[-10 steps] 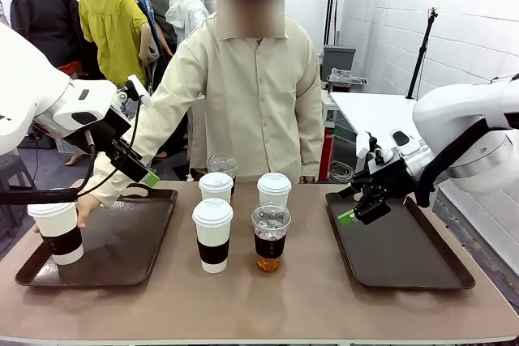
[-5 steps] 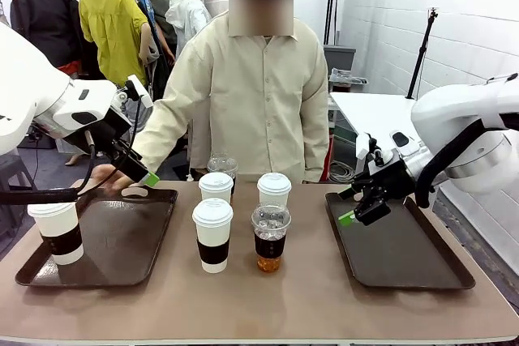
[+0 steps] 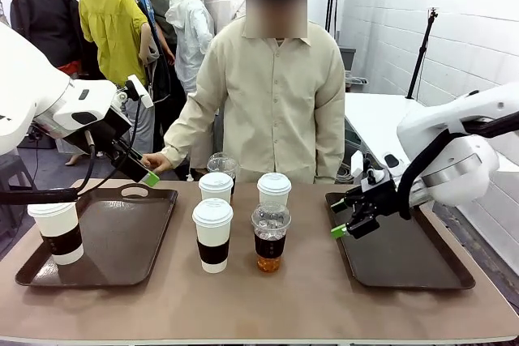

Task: Distribute the coffee onto the tray.
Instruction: Pick up one iced Americano and place it on the right Handle tray.

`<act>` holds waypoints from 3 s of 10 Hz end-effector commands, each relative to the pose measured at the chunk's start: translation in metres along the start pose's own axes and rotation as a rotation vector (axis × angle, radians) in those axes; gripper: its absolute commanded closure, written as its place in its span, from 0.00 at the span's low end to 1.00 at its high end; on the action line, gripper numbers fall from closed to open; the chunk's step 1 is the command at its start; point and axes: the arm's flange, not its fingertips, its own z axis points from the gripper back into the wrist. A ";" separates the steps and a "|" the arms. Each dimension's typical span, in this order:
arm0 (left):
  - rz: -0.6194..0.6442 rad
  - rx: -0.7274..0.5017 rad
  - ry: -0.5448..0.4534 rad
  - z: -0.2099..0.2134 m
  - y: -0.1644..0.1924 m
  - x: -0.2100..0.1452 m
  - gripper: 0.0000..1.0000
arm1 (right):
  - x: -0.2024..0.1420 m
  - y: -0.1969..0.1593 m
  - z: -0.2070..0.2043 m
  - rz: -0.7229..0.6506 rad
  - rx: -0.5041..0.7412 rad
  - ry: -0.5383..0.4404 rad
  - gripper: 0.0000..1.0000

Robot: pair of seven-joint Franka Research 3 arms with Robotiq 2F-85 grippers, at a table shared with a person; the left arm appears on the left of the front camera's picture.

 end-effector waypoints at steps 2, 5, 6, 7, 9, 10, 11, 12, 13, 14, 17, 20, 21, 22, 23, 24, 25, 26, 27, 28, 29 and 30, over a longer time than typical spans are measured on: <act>-0.001 -0.002 0.004 0.001 0.000 0.000 0.00 | -0.018 -0.019 -0.030 0.048 0.080 -0.093 0.00; -0.001 -0.002 0.004 0.001 0.000 0.000 0.00 | -0.026 -0.025 -0.051 0.033 0.139 -0.163 0.00; -0.001 -0.002 0.004 0.001 0.000 0.000 0.00 | -0.026 -0.026 -0.055 0.031 0.143 -0.183 0.00; -0.001 -0.002 0.004 0.001 0.000 0.000 0.00 | -0.026 -0.027 -0.060 0.028 0.155 -0.195 0.00; -0.001 -0.002 0.004 0.001 0.000 0.000 0.00 | -0.026 -0.028 -0.065 0.028 0.152 -0.199 0.00; -0.001 -0.002 0.004 0.001 0.000 0.000 0.00 | -0.025 -0.023 -0.057 0.014 0.168 -0.160 0.00; -0.001 -0.002 0.004 0.001 0.000 0.000 0.00 | -0.025 -0.023 -0.057 0.014 0.168 -0.160 0.00; -0.001 -0.002 0.004 0.001 0.000 0.000 0.00 | -0.025 -0.023 -0.057 0.014 0.168 -0.160 0.00; -0.001 -0.002 0.004 0.001 0.000 0.000 0.00 | -0.025 -0.023 -0.057 0.014 0.168 -0.160 0.00; -0.001 -0.002 0.004 0.001 0.000 0.000 0.00 | -0.025 -0.023 -0.057 0.014 0.168 -0.160 0.00; -0.001 -0.002 0.004 0.001 0.000 0.000 0.00 | -0.023 -0.024 -0.075 0.049 0.180 -0.212 0.00; -0.001 -0.002 0.004 0.001 0.000 0.000 0.00 | -0.019 -0.023 -0.096 0.049 0.214 -0.231 0.00; -0.001 -0.002 0.004 0.001 0.000 0.000 0.00 | -0.017 -0.023 -0.101 0.058 0.213 -0.241 0.00; -0.001 -0.002 0.004 0.001 0.000 0.000 0.00 | -0.015 -0.023 -0.107 0.061 0.223 -0.240 0.00; -0.001 -0.002 0.004 0.001 0.000 0.000 0.00 | -0.015 -0.023 -0.110 0.064 0.228 -0.241 0.00; -0.001 -0.002 0.004 0.001 0.000 0.000 0.00 | -0.015 -0.022 -0.112 0.064 0.234 -0.241 0.00; -0.001 -0.002 0.004 0.001 0.000 0.000 0.00 | -0.015 -0.022 -0.113 0.063 0.238 -0.236 0.00; -0.001 -0.002 0.004 0.001 0.000 0.000 0.00 | -0.014 -0.022 -0.113 0.064 0.236 -0.236 0.00; -0.001 -0.002 0.004 0.001 0.000 0.000 0.00 | -0.013 -0.022 -0.113 0.064 0.236 -0.237 0.00; -0.001 -0.002 0.004 0.001 0.000 0.000 0.00 | -0.013 -0.022 -0.113 0.064 0.237 -0.237 0.00; -0.001 -0.002 0.004 0.001 0.000 0.000 0.00 | -0.012 -0.022 -0.113 0.064 0.239 -0.237 0.00; -0.001 -0.002 0.004 0.001 0.000 0.000 0.00 | -0.012 -0.023 -0.113 0.063 0.237 -0.239 0.00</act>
